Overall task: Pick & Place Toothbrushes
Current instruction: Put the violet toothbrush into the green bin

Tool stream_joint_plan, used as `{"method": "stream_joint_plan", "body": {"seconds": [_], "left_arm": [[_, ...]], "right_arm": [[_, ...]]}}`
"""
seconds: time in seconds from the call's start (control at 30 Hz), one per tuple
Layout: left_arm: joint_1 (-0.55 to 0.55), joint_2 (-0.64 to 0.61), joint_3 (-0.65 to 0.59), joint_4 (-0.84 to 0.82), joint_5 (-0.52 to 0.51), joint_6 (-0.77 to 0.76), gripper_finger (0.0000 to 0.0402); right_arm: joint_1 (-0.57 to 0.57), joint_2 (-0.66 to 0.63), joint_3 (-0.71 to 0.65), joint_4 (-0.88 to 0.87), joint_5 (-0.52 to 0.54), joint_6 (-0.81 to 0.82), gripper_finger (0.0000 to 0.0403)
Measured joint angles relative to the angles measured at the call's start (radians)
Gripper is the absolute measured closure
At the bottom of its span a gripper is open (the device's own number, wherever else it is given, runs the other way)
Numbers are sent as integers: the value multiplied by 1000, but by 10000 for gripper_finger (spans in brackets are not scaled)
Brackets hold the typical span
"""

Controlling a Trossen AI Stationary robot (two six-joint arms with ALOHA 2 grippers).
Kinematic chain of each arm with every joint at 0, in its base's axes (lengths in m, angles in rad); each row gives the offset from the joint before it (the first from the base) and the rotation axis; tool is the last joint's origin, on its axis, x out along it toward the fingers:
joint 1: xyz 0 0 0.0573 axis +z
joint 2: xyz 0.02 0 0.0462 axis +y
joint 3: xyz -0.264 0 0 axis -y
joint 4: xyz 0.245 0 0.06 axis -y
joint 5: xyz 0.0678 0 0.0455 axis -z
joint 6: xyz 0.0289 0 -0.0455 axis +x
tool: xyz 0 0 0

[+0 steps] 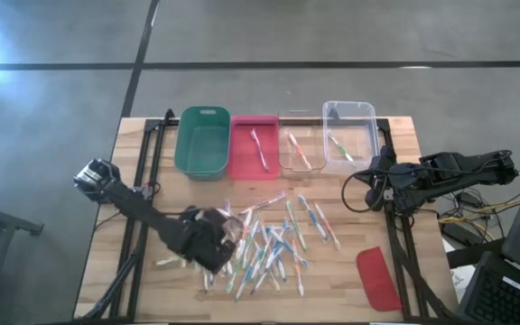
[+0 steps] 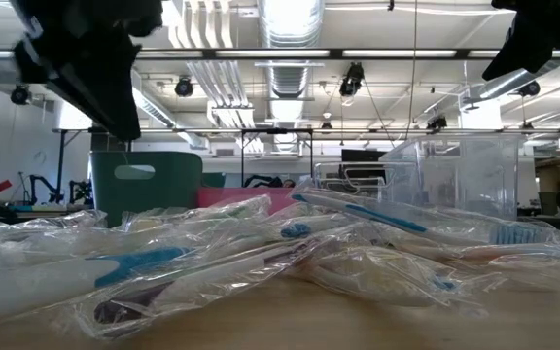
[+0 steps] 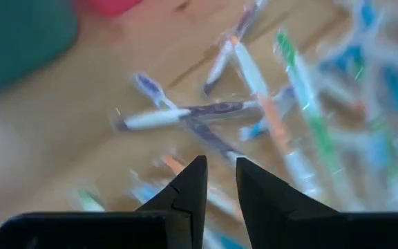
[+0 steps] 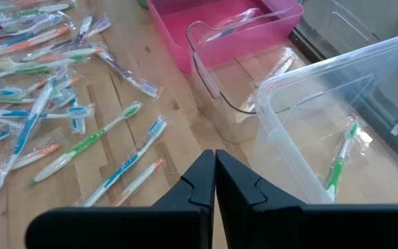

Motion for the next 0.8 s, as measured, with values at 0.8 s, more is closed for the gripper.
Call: {"method": "stream_joint_plan", "body": {"seconds": [0.8], "left_arm": [[287,3,-5,73,218,1309,238]], "right_arm": [[0,0,0,0,0,0,394]]}}
